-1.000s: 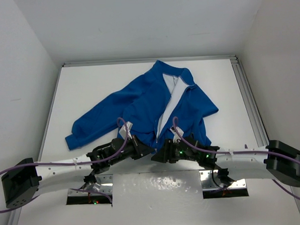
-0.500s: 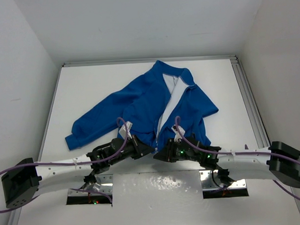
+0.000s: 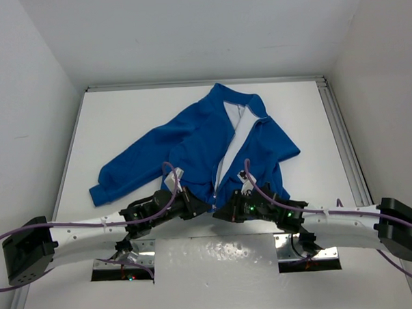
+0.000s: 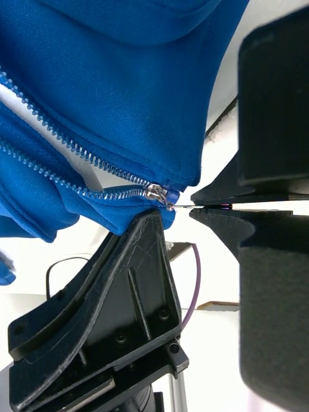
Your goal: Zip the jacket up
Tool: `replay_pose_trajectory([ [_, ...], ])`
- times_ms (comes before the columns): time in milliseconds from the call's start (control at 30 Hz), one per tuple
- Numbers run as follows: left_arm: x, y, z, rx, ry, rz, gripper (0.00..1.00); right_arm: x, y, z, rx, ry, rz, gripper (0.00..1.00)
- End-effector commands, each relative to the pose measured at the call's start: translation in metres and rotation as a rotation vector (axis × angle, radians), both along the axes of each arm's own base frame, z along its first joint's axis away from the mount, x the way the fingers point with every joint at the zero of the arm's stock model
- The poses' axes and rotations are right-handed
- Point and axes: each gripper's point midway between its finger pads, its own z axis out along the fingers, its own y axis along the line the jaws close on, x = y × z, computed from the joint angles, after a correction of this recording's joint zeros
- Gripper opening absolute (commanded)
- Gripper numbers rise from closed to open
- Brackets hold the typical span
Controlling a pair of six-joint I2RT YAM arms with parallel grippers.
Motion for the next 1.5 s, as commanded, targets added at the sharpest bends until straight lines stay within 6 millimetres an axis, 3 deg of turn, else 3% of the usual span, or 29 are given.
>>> replay_pose_trajectory([
  [0,0.004,-0.001,0.003,0.019,-0.041,-0.009,0.0,0.005,0.016,0.036,0.077,-0.03,0.01,0.0],
  [200,-0.001,0.001,-0.002,0.042,-0.065,-0.043,0.0,0.017,0.023,0.056,0.071,-0.095,-0.008,0.0],
  [400,-0.006,0.004,-0.011,0.08,-0.087,-0.088,0.0,0.033,0.027,0.061,0.025,-0.151,-0.052,0.0],
  [600,-0.011,0.009,-0.021,0.119,-0.113,-0.129,0.0,0.055,0.023,0.064,0.017,-0.176,-0.139,0.0],
  [900,-0.015,0.023,-0.043,0.195,-0.111,-0.136,0.0,0.075,0.02,0.09,0.093,-0.232,-0.228,0.0],
  [1000,-0.016,0.02,-0.039,0.174,-0.116,-0.149,0.0,0.082,0.015,0.091,0.073,-0.254,-0.263,0.0],
  [1200,-0.022,0.014,-0.034,0.165,-0.136,-0.2,0.0,0.121,-0.006,0.099,0.004,-0.338,-0.399,0.0],
  [1267,-0.024,0.013,-0.031,0.165,-0.147,-0.213,0.0,0.142,-0.018,0.111,-0.036,-0.404,-0.47,0.0],
  [1333,-0.025,0.013,-0.03,0.161,-0.152,-0.215,0.0,0.16,-0.032,0.11,-0.107,-0.429,-0.513,0.0],
  [1467,-0.019,0.012,-0.008,0.141,-0.195,-0.202,0.0,0.196,-0.053,0.131,-0.209,-0.524,-0.608,0.0],
])
